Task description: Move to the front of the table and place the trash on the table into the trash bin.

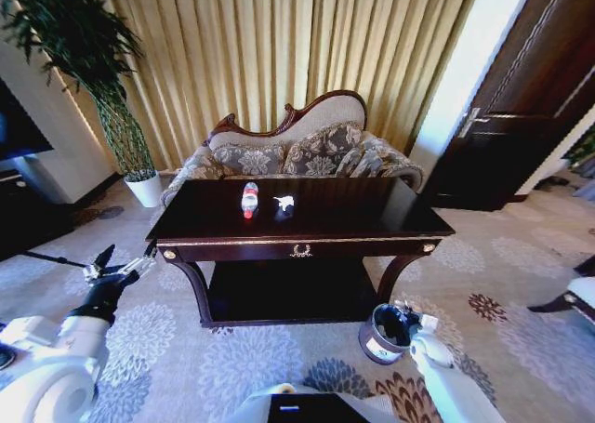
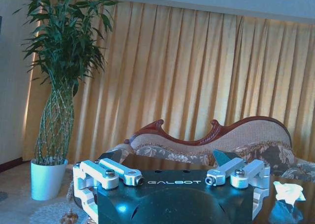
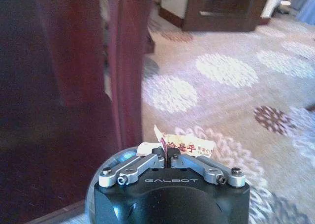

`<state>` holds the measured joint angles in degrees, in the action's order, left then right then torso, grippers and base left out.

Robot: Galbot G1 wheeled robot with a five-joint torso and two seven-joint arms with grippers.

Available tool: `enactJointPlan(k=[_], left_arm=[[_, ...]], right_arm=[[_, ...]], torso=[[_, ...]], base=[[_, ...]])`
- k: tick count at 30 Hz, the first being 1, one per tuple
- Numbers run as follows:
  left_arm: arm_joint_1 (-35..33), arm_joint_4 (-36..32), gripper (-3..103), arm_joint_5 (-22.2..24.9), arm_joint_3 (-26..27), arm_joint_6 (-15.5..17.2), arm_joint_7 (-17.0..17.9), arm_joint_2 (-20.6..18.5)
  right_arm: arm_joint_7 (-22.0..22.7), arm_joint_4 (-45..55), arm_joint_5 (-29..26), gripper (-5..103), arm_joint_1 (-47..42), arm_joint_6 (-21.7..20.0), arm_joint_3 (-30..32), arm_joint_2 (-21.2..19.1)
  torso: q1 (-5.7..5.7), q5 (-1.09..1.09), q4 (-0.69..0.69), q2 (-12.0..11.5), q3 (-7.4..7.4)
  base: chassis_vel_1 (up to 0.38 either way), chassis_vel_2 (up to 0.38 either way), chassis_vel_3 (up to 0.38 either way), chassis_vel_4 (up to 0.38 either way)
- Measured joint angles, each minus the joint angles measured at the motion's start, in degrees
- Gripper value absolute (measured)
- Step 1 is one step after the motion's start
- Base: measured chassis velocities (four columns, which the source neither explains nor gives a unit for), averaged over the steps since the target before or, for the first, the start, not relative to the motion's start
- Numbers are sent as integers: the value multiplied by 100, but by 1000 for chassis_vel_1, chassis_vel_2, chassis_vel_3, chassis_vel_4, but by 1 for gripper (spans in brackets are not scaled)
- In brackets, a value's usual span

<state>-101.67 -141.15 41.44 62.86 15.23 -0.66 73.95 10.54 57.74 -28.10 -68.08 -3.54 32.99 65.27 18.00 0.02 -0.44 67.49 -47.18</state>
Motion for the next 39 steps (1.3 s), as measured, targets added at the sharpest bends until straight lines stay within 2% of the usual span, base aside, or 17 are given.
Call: enactJointPlan(k=[2,6,8,11,15,17,19,20,21,22,27,30,31,32,35,37,39], left_arm=[[-52,0,100,-50,-26,-3,-11,17],[-58,0,100,-53,-23,-6,-17,13],[-49,-7,100,-55,-18,-6,-18,15],[-47,-23,100,-52,16,-6,-18,20],[-49,-27,100,-43,51,-8,-16,23],[-43,-15,100,-41,47,-11,-16,37],[-34,0,100,-41,22,-12,-16,52],[-24,15,100,-43,-3,-12,-16,59],[-19,22,100,-44,-17,-12,-16,60],[-10,31,100,-46,-33,-12,-18,60],[43,75,100,-48,-80,-14,-22,34],[51,84,100,-49,-82,-14,-23,17],[52,91,100,-48,-82,-13,-23,13],[52,95,100,-48,-82,-14,-24,13],[38,112,100,-48,-82,-21,-27,20],[32,113,100,-48,-82,-22,-27,20],[21,116,100,-47,-75,-27,-29,20]], right_arm=[[-11,-581,130,1,355,32,-18,97],[-15,-1039,303,1,813,43,-17,337],[51,-1454,461,1,1186,71,43,525],[125,-1653,582,-1,1329,84,68,627],[166,-1706,799,14,1375,64,88,673],[186,-1707,855,19,1377,46,94,672],[208,-1707,868,19,1376,29,96,662],[239,-1707,869,31,1376,13,100,646],[254,-1708,867,36,1376,8,103,640],[275,-1711,861,36,1375,0,110,633],[317,-1697,824,57,1333,-19,144,620],[321,-1649,804,63,1295,-22,148,620],[323,-1613,793,74,1270,-22,150,623],[323,-1600,786,74,1262,-23,151,624],[327,-1488,719,89,1191,-28,151,626],[328,-1465,708,89,1171,-32,151,626],[330,-1442,697,98,1141,-40,161,620]], torso=[[0,-3,0,0,0],[-1,-2,0,1,0],[0,-1,6,0,0],[0,-2,3,0,0],[0,-4,-1,0,0],[-1,-3,0,1,1],[-1,-2,0,1,1],[0,-3,0,0,1],[-1,-3,0,1,1],[0,-3,0,0,1],[0,-2,1,1,1],[0,-2,0,1,1],[0,-2,0,1,1],[0,-2,1,0,1],[0,-2,1,0,1],[-1,-2,1,1,1],[-1,-2,1,1,1]], base=[[0,0,0,0],[0,0,0,0],[0,0,0,0],[0,0,0,0],[0,0,0,0],[0,0,0,0],[0,0,0,0],[0,0,0,0],[0,0,0,0],[0,0,0,0],[0,0,0,0],[0,0,0,0],[0,0,0,0],[0,0,0,0],[0,0,0,0],[0,0,0,0],[0,0,0,0]])
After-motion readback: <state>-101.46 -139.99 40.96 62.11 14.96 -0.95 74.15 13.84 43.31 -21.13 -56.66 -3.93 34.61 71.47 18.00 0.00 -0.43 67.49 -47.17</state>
